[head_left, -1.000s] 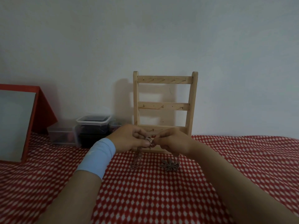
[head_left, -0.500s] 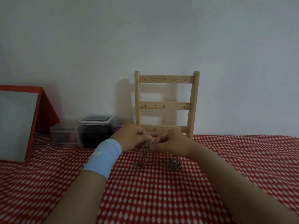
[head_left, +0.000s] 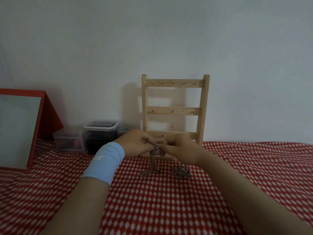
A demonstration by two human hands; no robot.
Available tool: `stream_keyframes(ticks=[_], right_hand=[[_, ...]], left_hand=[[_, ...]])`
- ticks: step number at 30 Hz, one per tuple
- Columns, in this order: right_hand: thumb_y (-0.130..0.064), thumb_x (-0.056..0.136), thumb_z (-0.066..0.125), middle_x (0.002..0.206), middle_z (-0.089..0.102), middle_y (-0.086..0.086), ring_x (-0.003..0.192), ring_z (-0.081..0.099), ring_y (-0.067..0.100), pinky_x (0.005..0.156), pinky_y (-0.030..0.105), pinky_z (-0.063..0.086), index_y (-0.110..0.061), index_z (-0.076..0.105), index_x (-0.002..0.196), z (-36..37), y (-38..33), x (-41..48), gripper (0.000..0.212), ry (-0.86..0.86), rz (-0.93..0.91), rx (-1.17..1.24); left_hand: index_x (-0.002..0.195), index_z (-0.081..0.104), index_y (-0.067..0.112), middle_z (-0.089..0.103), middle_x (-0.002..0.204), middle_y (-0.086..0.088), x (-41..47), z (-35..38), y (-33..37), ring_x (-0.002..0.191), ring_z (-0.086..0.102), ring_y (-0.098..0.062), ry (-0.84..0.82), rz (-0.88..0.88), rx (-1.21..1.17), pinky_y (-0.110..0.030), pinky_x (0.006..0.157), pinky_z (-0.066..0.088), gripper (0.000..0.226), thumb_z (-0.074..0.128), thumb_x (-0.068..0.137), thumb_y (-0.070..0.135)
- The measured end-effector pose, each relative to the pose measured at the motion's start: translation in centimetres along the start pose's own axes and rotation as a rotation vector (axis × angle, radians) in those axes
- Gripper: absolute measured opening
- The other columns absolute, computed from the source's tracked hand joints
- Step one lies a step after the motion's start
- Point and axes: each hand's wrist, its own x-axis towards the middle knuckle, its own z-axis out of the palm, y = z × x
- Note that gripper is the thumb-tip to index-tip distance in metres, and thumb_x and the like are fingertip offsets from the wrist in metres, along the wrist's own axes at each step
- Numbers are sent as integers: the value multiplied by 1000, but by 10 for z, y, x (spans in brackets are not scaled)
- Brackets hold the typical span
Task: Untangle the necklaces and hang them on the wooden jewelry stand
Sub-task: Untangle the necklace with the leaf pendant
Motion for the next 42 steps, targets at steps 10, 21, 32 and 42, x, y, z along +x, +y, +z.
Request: stream_keyframes(ticks=[10, 21, 32, 42], right_hand=[[-20, 95, 62, 73, 60, 5, 62, 51, 9, 62, 23, 45, 2, 71, 90, -7, 0, -2, 25, -130, 163, 75], [-16, 94, 66, 83, 73, -4, 75, 65, -1, 70, 13, 51, -10, 77, 87, -9, 6, 0, 14, -74, 123, 126], [-10, 95, 64, 104, 75, -7, 96, 69, 3, 83, 19, 53, -22, 77, 105, -8, 5, 1, 21, -110, 112, 209], [-19, 93, 72, 87, 77, 9, 71, 71, 10, 68, 18, 58, -1, 76, 95, -2, 5, 0, 19, 16, 181, 279]], left_hand=[[96, 69, 26, 71, 94, 6, 2, 6, 3, 92, 66, -9, 16, 93, -40, -24, 88, 49, 11, 59, 97, 30], [98, 74, 32, 71, 103, 12, 0, 0, -10, 101, 62, -6, -86, 34, 53, -23, 95, 46, 13, 61, 95, 33], [96, 72, 29, 72, 86, 15, 0, 7, -5, 79, 63, 8, -102, 70, -43, -7, 74, 43, 17, 56, 99, 29], [95, 67, 22, 66, 93, 7, 8, 19, -7, 93, 62, -12, 58, 60, -82, -27, 89, 50, 6, 67, 90, 24]])
